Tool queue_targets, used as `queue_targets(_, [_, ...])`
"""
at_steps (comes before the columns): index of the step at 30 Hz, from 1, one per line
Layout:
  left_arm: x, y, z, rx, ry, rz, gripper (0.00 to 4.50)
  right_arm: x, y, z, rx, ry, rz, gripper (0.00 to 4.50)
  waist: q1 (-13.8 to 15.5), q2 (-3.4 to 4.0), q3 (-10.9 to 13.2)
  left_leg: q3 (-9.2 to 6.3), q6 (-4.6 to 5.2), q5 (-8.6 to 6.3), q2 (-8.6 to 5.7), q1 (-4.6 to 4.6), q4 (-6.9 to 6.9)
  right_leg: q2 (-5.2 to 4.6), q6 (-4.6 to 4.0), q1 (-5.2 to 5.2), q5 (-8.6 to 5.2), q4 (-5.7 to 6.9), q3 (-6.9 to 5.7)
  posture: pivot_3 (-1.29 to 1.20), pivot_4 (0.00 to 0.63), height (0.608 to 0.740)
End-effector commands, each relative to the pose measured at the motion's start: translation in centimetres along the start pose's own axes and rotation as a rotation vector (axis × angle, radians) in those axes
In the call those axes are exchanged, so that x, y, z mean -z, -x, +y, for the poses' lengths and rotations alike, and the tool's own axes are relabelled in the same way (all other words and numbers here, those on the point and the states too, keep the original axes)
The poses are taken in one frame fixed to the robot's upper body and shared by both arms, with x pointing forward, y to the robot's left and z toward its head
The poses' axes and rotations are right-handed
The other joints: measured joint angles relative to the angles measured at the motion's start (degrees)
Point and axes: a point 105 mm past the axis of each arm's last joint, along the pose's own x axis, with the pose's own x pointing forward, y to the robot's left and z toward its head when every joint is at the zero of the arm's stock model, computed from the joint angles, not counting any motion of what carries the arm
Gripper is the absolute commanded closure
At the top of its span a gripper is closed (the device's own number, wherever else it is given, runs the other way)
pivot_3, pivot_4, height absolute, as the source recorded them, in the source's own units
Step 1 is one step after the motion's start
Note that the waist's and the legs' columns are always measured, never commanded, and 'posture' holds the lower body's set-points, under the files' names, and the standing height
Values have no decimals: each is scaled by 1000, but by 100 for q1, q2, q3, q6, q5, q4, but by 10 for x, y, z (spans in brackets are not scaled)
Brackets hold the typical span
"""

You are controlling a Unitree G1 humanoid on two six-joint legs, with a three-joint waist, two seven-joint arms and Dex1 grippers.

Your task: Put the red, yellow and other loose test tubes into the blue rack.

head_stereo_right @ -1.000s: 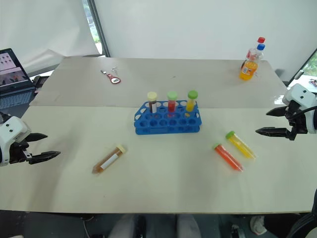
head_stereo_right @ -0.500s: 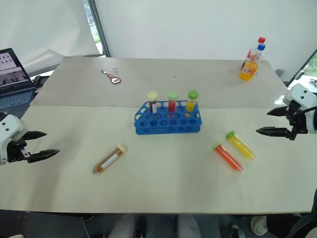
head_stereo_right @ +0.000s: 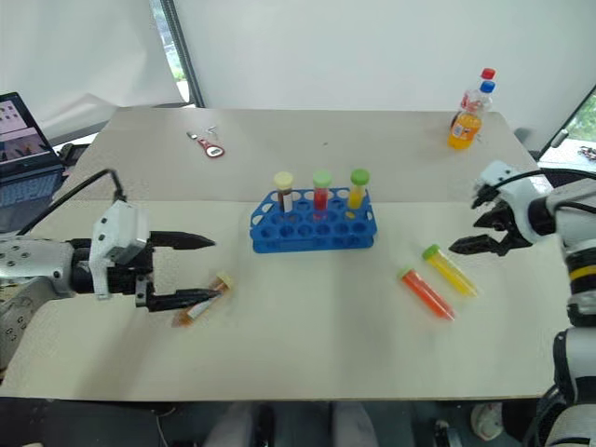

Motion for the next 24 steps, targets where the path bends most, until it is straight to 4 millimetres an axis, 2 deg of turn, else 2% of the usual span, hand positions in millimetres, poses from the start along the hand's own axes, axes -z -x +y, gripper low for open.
queue_targets(1, [-16, -9, -13, 68, -51, -53, 43, -2, -1, 2, -12, -10, 47, 0, 13, 0, 0, -1, 0, 0, 0, -3, 0, 0, 0, 0, 0, -3, 0, 0, 150, 733])
queue_targets(8, [-19, -15, -20, 87, -67, -61, 43, 9, -26, 2, -7, -2, 150, 0, 18, 0, 0, -6, 0, 0, -3, -8, 4, 0, 1, 0, 0, -6, -4, 0, 150, 733])
queue_targets(11, [-17, -15, -22, 86, -66, -59, 0, 13, -31, 2, -24, -10, 174, 868, 14, 0, 0, -6, 0, 0, -4, -8, 4, 0, 1, 0, 0, -7, -4, 0, 150, 733])
queue_targets(18, [-13, -16, -23, 87, -74, -43, 0, 15, -37, 4, -49, -23, 172, 3294, 5, 0, 0, -8, -1, 1, -3, -6, 3, 1, 1, 1, 0, -7, -4, 0, 150, 733])
queue_targets(19, [-12, -16, -23, 87, -76, -41, 0, 14, -38, 5, -52, -24, 166, 3521, 5, 0, 0, -8, -1, 1, -3, -6, 4, 1, 1, 2, 0, -7, -4, 0, 150, 733])
queue_targets(21, [-11, -15, -22, 84, -77, -38, 0, 9, -35, 4, -53, -24, 136, 3551, 2, 0, 0, -8, -1, 1, -3, -4, 4, 1, 1, 6, 0, -10, -5, 0, 150, 733])
queue_targets(24, [-7, -11, -15, 51, -68, -26, 0, -4, -16, 1, -43, 10, 29, 3551, 3, 0, 0, -8, -1, 1, -3, -4, 3, 1, 1, 6, 0, -10, -4, 0, 150, 733])
